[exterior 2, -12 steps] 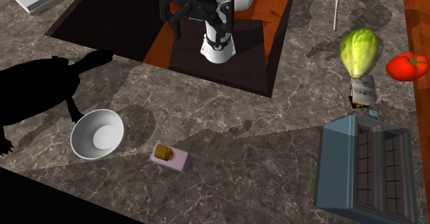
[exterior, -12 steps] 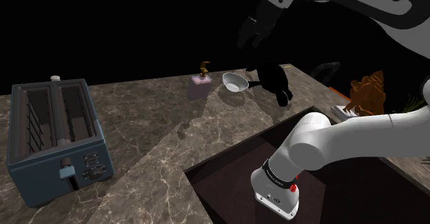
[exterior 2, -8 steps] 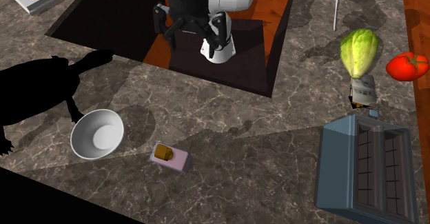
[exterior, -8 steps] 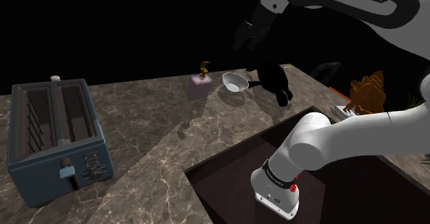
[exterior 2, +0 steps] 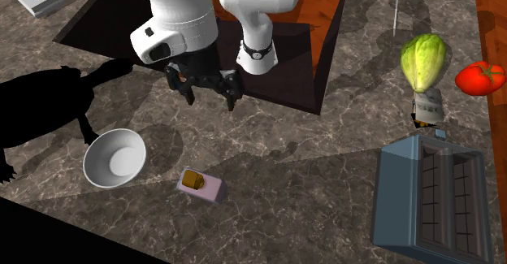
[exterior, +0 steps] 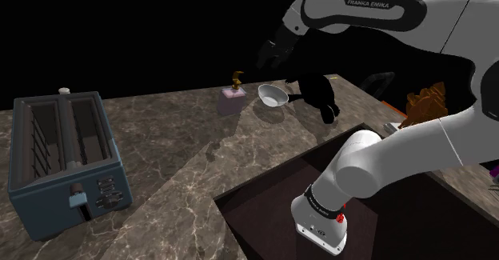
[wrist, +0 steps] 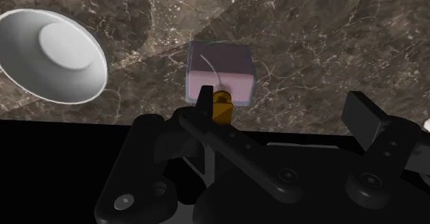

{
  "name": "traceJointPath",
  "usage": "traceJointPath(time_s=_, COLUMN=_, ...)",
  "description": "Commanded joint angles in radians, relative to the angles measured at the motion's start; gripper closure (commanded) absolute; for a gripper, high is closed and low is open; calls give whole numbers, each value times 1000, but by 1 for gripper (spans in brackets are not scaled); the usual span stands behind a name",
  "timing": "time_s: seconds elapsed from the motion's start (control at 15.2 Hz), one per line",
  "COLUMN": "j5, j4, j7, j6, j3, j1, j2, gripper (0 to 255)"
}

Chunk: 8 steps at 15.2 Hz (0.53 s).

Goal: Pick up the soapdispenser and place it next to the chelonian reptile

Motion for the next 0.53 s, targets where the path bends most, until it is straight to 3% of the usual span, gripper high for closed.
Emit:
traceJointPath(time_s=0.0, j5=25, j4=3, j7=-43, j6=63, j3=-40, j1=10, j2=60, gripper=0)
traceJointPath(time_s=0.46, j5=197, j4=50, j7=-233, j6=248, j3=-174, j1=73, j2=304, gripper=0)
